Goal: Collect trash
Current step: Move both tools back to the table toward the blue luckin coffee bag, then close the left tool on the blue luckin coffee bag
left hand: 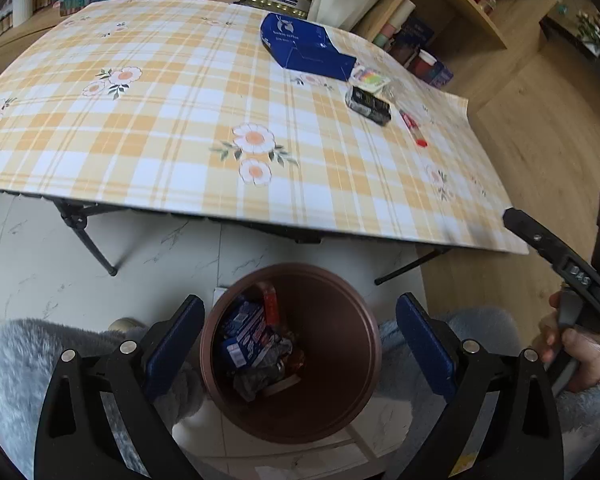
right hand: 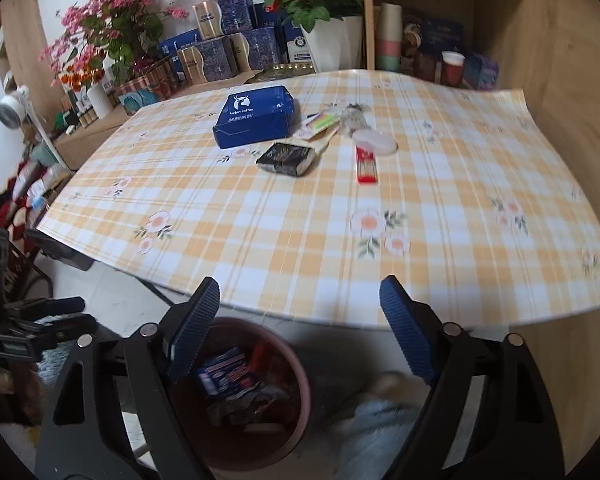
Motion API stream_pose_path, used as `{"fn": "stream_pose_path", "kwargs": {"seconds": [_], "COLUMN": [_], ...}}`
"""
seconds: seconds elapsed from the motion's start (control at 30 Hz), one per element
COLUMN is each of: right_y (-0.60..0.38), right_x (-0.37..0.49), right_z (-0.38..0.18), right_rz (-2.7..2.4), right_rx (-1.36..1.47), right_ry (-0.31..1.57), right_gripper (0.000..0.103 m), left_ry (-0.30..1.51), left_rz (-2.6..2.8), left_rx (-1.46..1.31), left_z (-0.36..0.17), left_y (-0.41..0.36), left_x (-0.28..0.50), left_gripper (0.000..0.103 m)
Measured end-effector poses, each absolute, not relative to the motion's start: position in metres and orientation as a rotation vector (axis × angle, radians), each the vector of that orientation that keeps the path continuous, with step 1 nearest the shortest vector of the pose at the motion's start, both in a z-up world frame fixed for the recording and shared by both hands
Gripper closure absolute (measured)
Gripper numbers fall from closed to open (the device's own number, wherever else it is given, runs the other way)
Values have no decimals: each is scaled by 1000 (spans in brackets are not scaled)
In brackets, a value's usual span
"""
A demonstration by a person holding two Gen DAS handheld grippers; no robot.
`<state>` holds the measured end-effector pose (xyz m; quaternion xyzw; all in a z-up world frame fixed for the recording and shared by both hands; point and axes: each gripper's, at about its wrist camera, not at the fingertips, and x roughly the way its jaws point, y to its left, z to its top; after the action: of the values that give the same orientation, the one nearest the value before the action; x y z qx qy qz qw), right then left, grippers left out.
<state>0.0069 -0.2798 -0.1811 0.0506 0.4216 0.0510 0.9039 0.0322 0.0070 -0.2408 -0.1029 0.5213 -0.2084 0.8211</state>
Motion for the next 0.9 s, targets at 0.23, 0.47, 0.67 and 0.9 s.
{"fn": "stream_pose_path", "kwargs": {"seconds": [0.23, 0.47, 0.67, 0.9], "right_y": [-284, -250, -240, -245], "right_x": [88, 209, 290, 326], "right_z": [-188, -190, -210, -237], "right_rz": [208, 183, 72, -20], "right_rx": [360, 402, 478, 483], "right_ry": [932, 962, 1016, 1081], "right_gripper": [49, 50, 50, 60], "left_ry": [1061, 971, 955, 983], "left_rz": [-452, -410, -375, -355], "left_rx": [-282, -351, -387, -482], "left_z": [-226, -207, -206, -219], "left_y": [27, 47, 54, 60], "left_x": [89, 165, 219, 265], "left_gripper": [9, 11, 17, 22]}}
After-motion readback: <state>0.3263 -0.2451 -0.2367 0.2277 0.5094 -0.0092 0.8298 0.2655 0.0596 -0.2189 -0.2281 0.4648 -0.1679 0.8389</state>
